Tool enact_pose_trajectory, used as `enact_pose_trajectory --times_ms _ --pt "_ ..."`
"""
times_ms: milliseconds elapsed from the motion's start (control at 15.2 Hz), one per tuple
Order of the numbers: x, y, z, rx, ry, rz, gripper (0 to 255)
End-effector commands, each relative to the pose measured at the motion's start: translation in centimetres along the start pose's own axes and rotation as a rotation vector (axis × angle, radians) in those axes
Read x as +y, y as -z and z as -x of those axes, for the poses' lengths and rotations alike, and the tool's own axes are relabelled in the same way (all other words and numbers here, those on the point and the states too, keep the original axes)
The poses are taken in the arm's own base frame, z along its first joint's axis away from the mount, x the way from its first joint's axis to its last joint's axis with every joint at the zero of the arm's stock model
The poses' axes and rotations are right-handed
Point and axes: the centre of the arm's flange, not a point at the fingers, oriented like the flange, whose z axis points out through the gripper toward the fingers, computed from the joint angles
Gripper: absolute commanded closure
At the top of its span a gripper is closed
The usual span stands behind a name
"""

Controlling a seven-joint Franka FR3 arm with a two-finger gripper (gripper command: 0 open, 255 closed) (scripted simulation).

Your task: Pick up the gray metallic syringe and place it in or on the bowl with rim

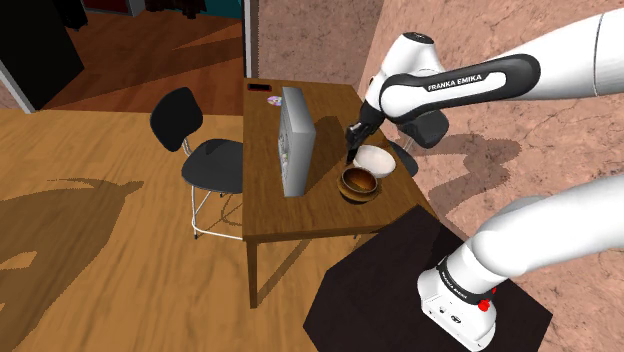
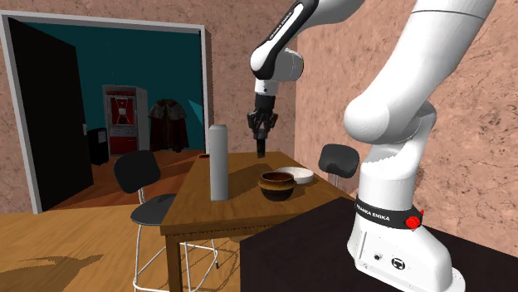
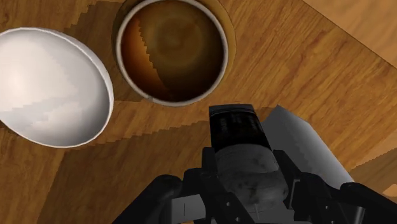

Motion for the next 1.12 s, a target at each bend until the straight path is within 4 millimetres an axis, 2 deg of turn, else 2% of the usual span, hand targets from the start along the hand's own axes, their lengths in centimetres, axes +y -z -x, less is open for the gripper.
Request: enact_pose_trajectory --times_ms 0,132,198,1056 --pt "2.3 0.3 1.1 0.000 0.002 -0.001 255" --pt "4.8 0.6 2.0 0.000 0.002 -0.001 255" --pt "6.7 0.9 2.7 0.000 0.002 -0.001 255" --pt "6.7 -5.8 4.1 0.000 0.002 -0.001 255"
